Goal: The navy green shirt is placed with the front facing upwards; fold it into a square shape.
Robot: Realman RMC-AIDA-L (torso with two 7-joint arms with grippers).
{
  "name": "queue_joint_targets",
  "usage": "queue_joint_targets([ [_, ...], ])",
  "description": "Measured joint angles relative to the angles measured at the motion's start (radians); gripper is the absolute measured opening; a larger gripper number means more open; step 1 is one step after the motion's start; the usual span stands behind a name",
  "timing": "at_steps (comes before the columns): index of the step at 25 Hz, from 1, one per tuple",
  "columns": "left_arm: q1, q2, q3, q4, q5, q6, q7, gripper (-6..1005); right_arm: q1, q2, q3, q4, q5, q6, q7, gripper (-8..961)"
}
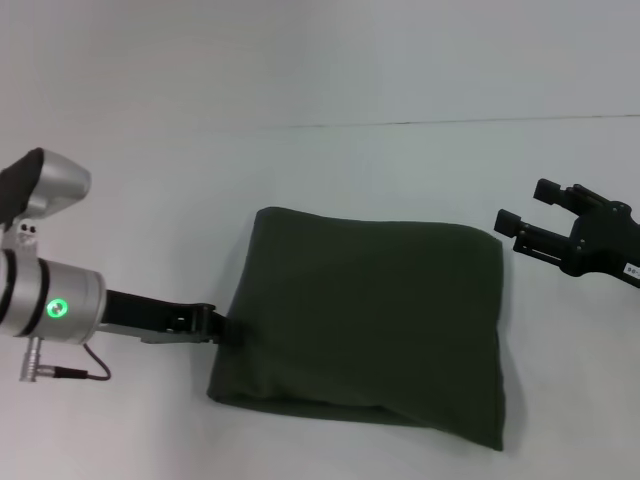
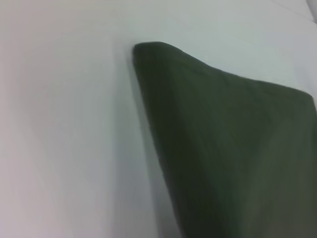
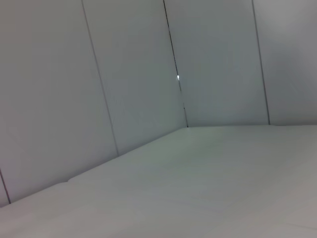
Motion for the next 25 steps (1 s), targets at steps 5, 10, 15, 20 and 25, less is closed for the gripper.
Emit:
queue_joint_targets([
  [5, 0.044, 0.003, -0.019, 0.050, 0.006, 0.019, 0.008, 60, 0.014, 0.000, -0.003, 0.014, 0.000, 0.005, 0.000, 886],
  [10, 0.110, -0.011, -0.051, 0.155, -0.001, 0.090, 0.011, 61, 0.031, 0.000, -0.004, 0.023, 0.000, 0.019, 0.000, 886],
  [15, 0.159, -0.038, -0.083, 0.238, -0.002, 0.147, 0.021, 60, 0.050, 0.000, -0.005, 0.026, -0.005, 0.033, 0.000, 886],
  [20, 0.173, -0.042, -0.104, 0.237, -0.006, 0.169, 0.024, 56, 0.065, 0.001, -0.006, 0.028, -0.006, 0.037, 0.002, 886],
  [25, 0.181, -0.043, -0.125, 0.233, -0.035, 0.212, 0.074, 54, 0.071, 0.002, -0.016, 0.028, -0.006, 0.040, 0.005, 885],
])
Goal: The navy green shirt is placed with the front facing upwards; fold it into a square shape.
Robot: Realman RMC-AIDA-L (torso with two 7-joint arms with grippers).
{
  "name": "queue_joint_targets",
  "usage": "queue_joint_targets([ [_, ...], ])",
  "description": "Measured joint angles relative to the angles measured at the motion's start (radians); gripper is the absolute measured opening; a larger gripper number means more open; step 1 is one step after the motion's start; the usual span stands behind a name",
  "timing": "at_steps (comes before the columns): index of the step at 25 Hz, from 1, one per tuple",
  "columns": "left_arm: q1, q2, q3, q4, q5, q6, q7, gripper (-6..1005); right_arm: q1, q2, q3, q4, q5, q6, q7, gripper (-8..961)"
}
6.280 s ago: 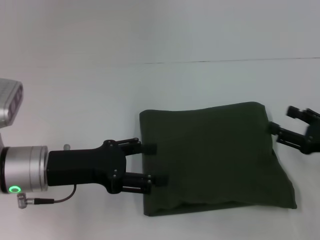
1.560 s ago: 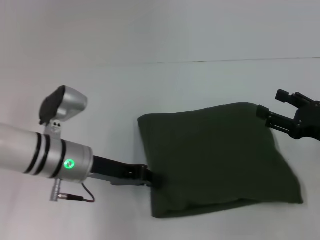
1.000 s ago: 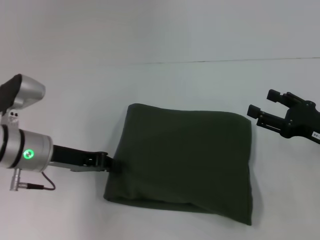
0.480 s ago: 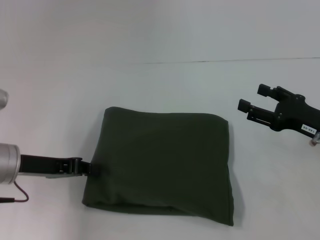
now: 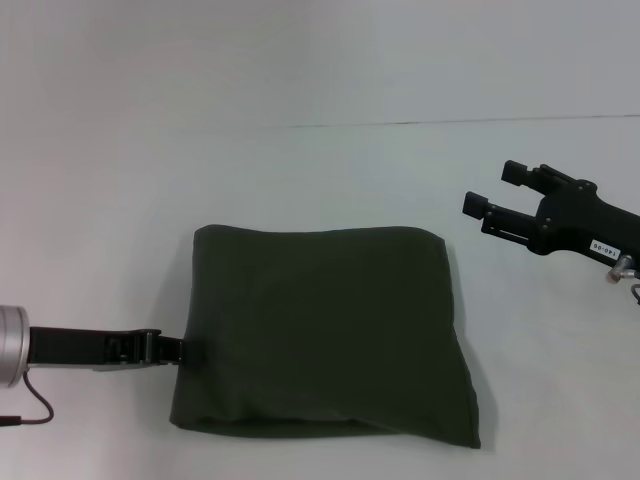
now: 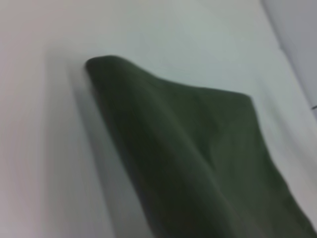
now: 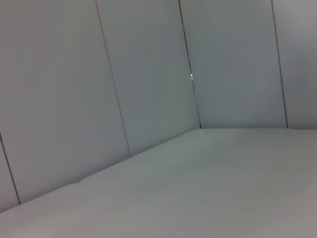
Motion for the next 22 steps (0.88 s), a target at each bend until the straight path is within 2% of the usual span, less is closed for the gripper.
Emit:
queue_joint_targets([
  [10, -0.013, 0.020, -0.076, -0.049, -0.011, 0.051, 0.036, 62, 0.002, -0.002, -0.001, 0.008, 0.000, 0.001, -0.005, 885],
  [13, -0.006, 0.022, -0.093, -0.052, -0.010, 0.052, 0.039, 263, 0.002, -0.002, -0.001, 0.008, 0.000, 0.001, -0.005, 885],
  [18, 0.000, 0.032, -0.140, -0.041, 0.013, 0.061, 0.067, 491, 0.001, -0.004, -0.012, 0.007, 0.000, 0.000, -0.005, 885],
  [22, -0.001, 0.037, -0.196, -0.018, 0.000, 0.063, 0.165, 570, -0.001, -0.003, -0.053, 0.006, -0.001, -0.004, -0.027, 885],
])
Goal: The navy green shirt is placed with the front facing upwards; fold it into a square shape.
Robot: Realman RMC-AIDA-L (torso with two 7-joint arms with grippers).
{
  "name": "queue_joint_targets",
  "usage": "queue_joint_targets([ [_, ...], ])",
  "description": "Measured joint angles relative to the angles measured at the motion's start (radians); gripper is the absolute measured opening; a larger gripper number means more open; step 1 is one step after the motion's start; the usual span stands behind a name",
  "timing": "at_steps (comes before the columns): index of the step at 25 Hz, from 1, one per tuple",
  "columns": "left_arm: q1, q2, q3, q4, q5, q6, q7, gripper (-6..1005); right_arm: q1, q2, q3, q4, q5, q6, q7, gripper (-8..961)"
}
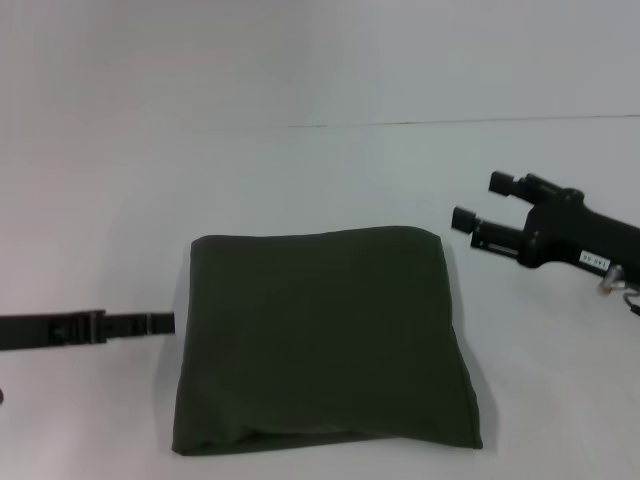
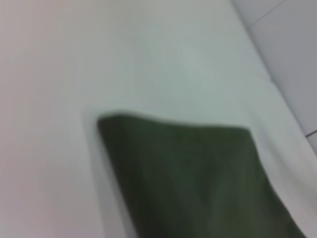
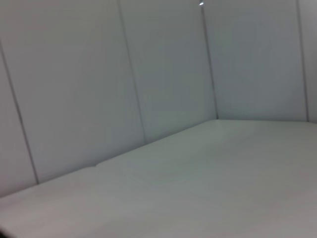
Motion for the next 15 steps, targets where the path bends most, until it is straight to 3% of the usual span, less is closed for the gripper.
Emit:
queue_joint_targets([
  [7, 0.000, -0.009, -0.017, 0.002, -0.188, 0.018, 0.311, 708, -0.014, 0.003, -0.119, 0.002, -0.001, -0.045, -0.076, 885],
  [11, -0.001, -0.011, -0.016, -0.059, -0.314, 0.038, 0.592, 870, -0.021, 0.002, -0.189, -0.002, -0.001, -0.107, -0.108, 888],
  [12, -0.007, -0.008, -0.017, -0.080, -0.328, 0.041, 0.656, 910, -0.022, 0.002, -0.209, -0.004, -0.001, -0.122, -0.117, 891],
  [15, -0.023, 0.010, -0.015, -0.128, -0.325, 0.065, 0.733, 908, -0.027, 0.002, -0.270, -0.007, -0.001, -0.166, -0.135, 898],
])
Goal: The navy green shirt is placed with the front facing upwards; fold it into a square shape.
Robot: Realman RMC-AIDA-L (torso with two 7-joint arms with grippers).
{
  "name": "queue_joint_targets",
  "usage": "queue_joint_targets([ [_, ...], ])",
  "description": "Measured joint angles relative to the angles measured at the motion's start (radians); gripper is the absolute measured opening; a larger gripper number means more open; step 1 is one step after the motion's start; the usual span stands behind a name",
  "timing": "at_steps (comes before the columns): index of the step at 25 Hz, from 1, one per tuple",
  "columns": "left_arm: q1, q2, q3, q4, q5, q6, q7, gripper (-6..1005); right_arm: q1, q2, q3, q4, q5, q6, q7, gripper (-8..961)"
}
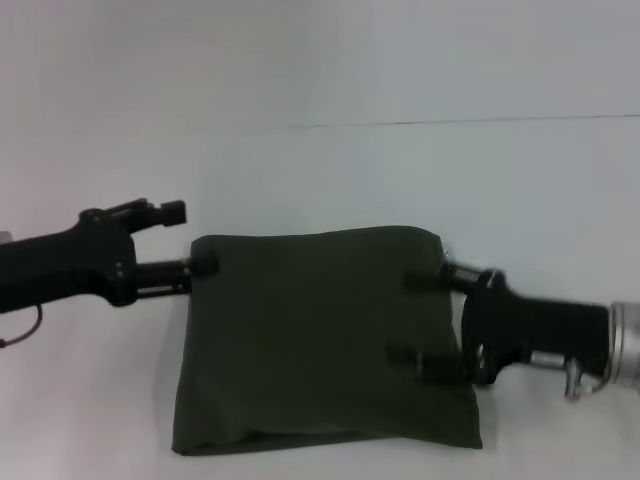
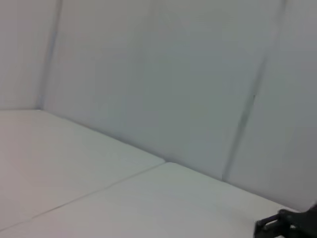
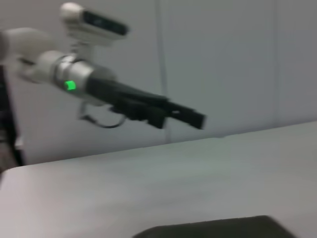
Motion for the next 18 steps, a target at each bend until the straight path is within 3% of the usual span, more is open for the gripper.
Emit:
queue_joint_targets([
  [3, -0.013, 0.015, 0.004, -0.020, 0.025, 0.101, 0.060, 907, -0.011, 0.000, -0.082, -0.001, -0.001, -0.038, -0.020, 905],
  [8, -0.008, 0.016, 0.001, -0.012, 0.091, 0.253, 0.121, 904, -0.036, 0.002, -0.164, 0.000, -0.002, -0.077, -0.050, 916],
  [18, 0.039, -0.002, -0.004, -0.008, 0.185, 0.269, 0.197, 904, -0.027, 0.012, -0.219, 0.028, 0.011, -0.125, -0.077, 926],
])
